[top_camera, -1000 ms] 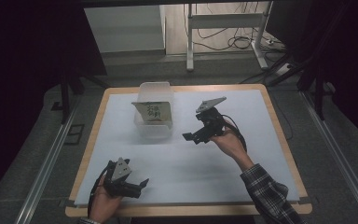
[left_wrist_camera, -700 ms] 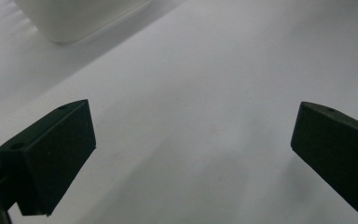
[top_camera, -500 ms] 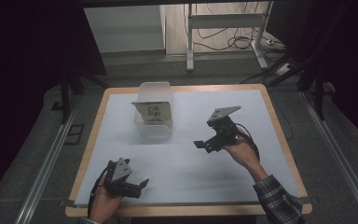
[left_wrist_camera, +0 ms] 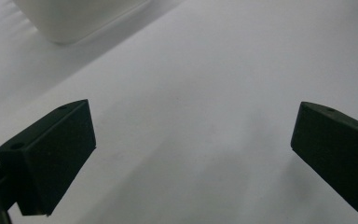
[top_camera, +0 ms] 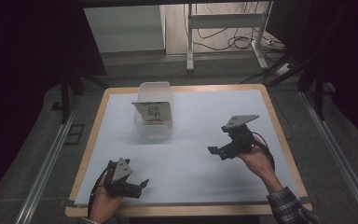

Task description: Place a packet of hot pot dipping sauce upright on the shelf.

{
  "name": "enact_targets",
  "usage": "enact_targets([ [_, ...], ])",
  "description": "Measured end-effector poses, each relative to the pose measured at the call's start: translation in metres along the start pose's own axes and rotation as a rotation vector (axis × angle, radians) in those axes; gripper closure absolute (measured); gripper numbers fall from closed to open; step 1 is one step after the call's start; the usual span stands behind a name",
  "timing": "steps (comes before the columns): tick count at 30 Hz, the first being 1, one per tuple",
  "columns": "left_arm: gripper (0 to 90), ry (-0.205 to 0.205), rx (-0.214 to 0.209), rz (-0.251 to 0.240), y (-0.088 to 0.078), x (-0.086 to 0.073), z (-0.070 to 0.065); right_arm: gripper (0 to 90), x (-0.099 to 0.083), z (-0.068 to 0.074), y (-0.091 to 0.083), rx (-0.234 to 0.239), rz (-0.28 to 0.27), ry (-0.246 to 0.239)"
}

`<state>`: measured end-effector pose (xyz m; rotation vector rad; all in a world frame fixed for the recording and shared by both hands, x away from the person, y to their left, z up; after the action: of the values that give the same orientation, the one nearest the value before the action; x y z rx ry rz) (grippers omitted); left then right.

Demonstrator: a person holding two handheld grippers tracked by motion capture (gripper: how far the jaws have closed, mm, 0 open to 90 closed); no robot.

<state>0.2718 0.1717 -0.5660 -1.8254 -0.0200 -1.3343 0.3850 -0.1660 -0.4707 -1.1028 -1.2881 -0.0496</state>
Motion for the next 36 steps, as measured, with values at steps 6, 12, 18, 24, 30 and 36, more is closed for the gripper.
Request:
enact_targets([
  [6,0.0,0.002,0.001,0.004,0.000,0.000,0.000,0.0,-0.018,-0.005,-0.013,-0.027,0.012,0.007],
  [12,0.0,0.001,0.001,0.002,0.000,0.000,0.000,0.0,-0.036,-0.008,-0.025,-0.044,0.014,0.029],
  [18,0.0,-0.001,0.000,0.001,0.000,0.000,0.000,0.0,-0.053,-0.010,-0.036,-0.062,0.008,0.052],
  [24,0.0,0.003,0.004,0.003,0.000,0.000,0.000,0.0,-0.075,-0.017,-0.042,-0.088,0.039,0.071],
  [30,0.0,0.000,0.000,0.002,0.000,0.000,-0.001,0.0,-0.098,-0.025,-0.048,-0.103,0.052,0.117],
  [36,0.0,0.003,-0.001,0.006,0.000,0.000,0.000,0.0,-0.122,-0.031,-0.051,-0.117,0.097,0.148],
])
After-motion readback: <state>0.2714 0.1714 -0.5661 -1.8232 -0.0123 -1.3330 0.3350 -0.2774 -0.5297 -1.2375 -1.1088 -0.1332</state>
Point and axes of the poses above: each handheld gripper's, and its own axes: y roughly forward along the jaws, x roughly out of its top, z roughly to its left, the point moved 5 cm from there along y, roughly forward along the jaws, and after that the axes turned 14 degrees about -x, right-handed, at the moved point
